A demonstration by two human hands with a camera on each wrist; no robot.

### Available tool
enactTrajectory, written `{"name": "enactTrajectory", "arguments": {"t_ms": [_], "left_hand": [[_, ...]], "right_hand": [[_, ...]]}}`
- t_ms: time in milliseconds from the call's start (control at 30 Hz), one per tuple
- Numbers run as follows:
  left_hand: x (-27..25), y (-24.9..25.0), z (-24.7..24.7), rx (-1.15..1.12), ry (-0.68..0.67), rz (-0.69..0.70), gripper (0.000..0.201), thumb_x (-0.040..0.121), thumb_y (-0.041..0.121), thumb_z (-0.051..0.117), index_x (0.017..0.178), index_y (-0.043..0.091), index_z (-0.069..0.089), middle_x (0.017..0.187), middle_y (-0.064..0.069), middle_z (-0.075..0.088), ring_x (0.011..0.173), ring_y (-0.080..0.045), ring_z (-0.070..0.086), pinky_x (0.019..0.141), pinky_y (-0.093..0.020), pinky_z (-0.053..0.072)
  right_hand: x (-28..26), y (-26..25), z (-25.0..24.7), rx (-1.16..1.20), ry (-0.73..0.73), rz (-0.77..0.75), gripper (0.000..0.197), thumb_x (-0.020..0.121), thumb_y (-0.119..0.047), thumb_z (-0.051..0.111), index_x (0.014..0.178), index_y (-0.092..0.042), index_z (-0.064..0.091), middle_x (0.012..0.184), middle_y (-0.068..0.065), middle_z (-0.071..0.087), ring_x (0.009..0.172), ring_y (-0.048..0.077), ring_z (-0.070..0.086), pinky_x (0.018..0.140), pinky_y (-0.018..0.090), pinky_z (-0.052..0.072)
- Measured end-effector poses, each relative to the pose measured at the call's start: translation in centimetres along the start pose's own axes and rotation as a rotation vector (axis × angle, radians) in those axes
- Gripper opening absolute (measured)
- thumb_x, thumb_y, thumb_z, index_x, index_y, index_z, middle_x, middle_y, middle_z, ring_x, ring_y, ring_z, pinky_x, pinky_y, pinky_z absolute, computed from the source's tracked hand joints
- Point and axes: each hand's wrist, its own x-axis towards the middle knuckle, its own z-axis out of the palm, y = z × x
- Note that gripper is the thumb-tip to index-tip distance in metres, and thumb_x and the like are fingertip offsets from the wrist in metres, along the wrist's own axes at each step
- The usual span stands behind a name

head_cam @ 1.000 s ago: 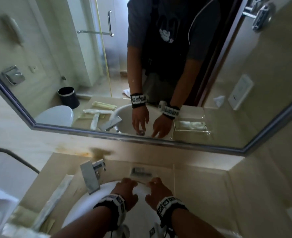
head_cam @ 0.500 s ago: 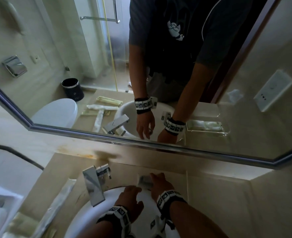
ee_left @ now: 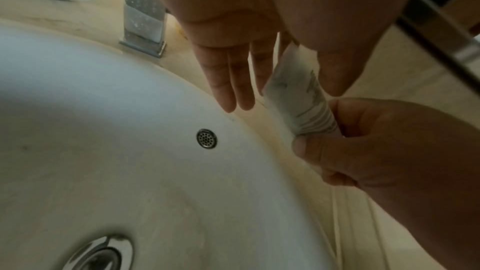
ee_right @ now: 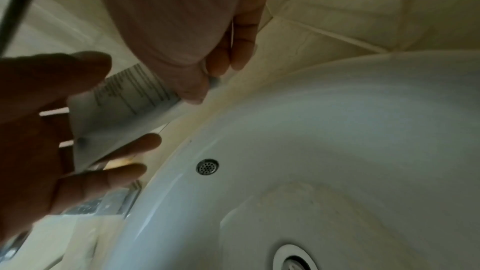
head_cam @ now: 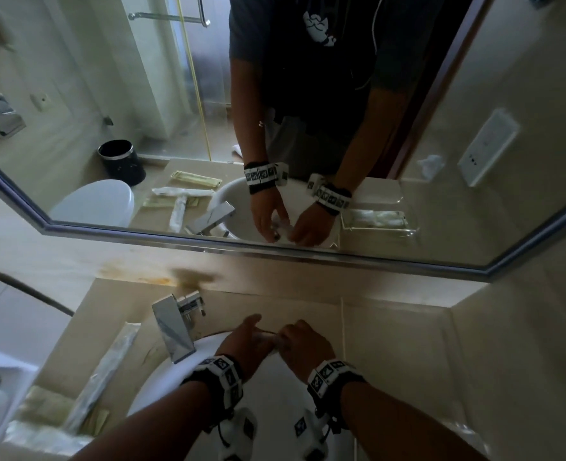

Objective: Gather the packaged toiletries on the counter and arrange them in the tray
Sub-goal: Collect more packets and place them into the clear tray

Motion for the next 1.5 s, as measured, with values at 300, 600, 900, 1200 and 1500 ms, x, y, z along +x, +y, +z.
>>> {"name": "enactTrajectory", "arguments": {"t_ms": [300,600,900,1200,1500], "left_hand": [[-6.8,4.3,-1.0,-0.182,-0.097,0.073,0.046,0.077,0.057,0.069,0.057,0.017,0.059,0.056,-0.001,0.059,0.054,-0.014,0.06,0.052,-0.027,0.052],[-11.1,6.2,0.5,-0.506,0.05,0.169,0.022,0.09,0.033,0.067,0.109,0.022,0.067,0.099,-0.007,0.07,0.083,-0.021,0.068,0.06,-0.029,0.058],[-13.9,9.2,3.6,-0.246,-0.181,0.22,0.016,0.092,0.031,0.06,0.087,0.019,0.068,0.078,-0.001,0.071,0.07,-0.015,0.067,0.06,-0.028,0.055],[-14.5,11.6,7.3,-0.182,-0.354,0.177,0.015,0.091,0.02,0.063,0.082,0.011,0.072,0.073,-0.002,0.071,0.067,-0.014,0.067,0.059,-0.026,0.054],[-15.2,14.3,12.5,-0.176,-0.524,0.169,0.016,0.093,0.021,0.062,0.085,0.007,0.067,0.072,-0.003,0.067,0.06,-0.013,0.062,0.056,-0.025,0.045]], "right_hand": [[-8.0,0.4,-1.2,0.113,0.219,-0.023,0.029,0.088,-0.039,0.052,0.117,-0.035,0.055,0.127,-0.009,0.04,0.097,0.018,0.059,0.084,0.032,0.05],[-13.8,0.3,-4.4,0.932,0.33,0.317,0.049,0.076,-0.044,0.074,0.116,-0.018,0.06,0.101,0.001,0.067,0.075,0.015,0.064,0.069,0.03,0.049],[-16.5,0.5,-4.1,0.885,0.391,0.291,0.033,0.075,-0.04,0.072,0.076,-0.008,0.064,0.07,0.004,0.063,0.063,0.014,0.055,0.06,0.033,0.05],[-21.4,4.3,-3.9,0.815,0.415,0.366,0.031,0.079,-0.035,0.074,0.066,-0.017,0.053,0.063,0.001,0.051,0.059,0.013,0.047,0.055,0.026,0.041],[-26.8,8.5,-3.4,0.889,0.445,0.447,0.028,0.074,-0.037,0.077,0.067,-0.014,0.062,0.062,-0.003,0.062,0.06,0.012,0.056,0.06,0.031,0.049]]}}
